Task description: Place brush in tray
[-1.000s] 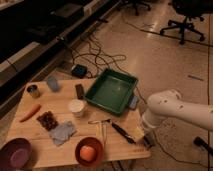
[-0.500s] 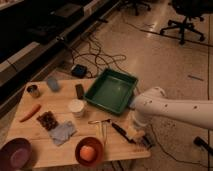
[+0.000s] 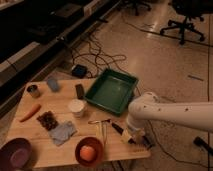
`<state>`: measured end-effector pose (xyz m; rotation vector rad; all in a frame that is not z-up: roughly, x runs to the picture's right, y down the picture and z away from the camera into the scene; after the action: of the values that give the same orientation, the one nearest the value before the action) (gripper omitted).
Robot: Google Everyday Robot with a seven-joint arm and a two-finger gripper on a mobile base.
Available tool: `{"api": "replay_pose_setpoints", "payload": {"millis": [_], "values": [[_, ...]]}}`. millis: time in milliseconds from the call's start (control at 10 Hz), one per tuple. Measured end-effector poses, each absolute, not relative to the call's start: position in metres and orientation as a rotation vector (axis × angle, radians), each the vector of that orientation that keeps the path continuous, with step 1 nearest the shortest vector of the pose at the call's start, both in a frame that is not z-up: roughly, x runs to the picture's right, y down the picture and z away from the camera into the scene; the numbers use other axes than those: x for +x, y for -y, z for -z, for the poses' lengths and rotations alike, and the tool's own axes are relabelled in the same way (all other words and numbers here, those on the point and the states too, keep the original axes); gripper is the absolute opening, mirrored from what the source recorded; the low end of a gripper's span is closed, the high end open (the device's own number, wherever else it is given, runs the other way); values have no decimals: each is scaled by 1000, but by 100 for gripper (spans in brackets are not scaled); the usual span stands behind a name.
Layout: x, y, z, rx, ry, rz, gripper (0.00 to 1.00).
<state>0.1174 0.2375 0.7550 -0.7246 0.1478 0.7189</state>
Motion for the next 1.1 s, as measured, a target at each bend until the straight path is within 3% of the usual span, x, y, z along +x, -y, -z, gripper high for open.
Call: {"api": "replay_pose_setpoints", "payload": {"millis": [500,1100], "values": [[113,-265,-777,-795,-168,-725,64],[112,-273,-774,-762,-259,-684,8]]}}
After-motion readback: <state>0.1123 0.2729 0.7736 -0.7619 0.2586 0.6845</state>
